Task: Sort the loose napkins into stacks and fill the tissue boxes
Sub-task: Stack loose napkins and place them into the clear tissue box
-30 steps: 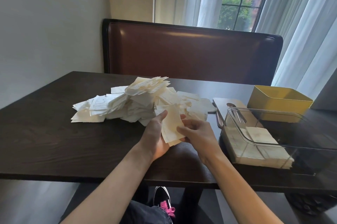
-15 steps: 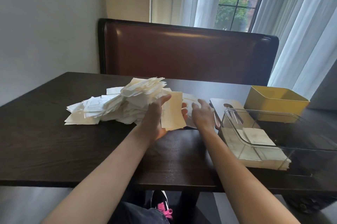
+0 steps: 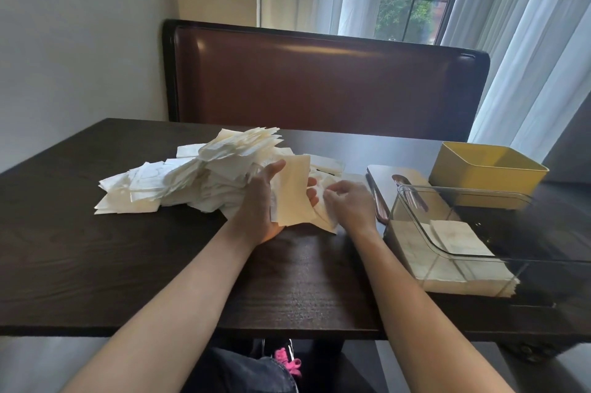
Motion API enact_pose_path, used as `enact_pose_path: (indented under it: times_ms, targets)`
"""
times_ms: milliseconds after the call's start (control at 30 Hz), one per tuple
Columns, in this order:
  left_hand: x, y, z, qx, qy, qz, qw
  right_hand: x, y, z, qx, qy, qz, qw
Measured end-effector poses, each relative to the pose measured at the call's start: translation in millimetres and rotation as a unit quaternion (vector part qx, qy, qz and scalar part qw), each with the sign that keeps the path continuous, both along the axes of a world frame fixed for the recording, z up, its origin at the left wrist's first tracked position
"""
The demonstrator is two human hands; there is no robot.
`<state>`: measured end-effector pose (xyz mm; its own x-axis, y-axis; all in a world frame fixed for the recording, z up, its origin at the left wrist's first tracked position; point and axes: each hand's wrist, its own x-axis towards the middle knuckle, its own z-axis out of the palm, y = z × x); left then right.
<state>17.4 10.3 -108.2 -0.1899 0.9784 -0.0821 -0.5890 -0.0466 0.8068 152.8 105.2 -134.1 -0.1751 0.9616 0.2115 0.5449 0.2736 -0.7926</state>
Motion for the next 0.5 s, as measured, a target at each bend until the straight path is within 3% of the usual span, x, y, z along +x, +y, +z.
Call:
enact_pose_path:
  times_ms: [100, 267, 400, 500]
  targets:
    - [2, -3, 5, 0.014, 0.006, -0.031, 0.999, -3, 3, 0, -0.017, -0.035, 0.006, 0.999]
    - [5, -3, 3, 0.002, -0.024, -0.026, 0.999, -2, 1, 0, -0.045, 0.015, 0.035, 0.998]
    - [1, -1, -2, -0.005, -0.015, 0.012, 1.000, -1, -6, 4, -0.035, 0.164, 0.027, 0.985]
    - [1, 0, -4, -0.011, 0.001, 0.033, 0.999, 5, -10, 13, 0.026, 0.262, -0.002, 0.965]
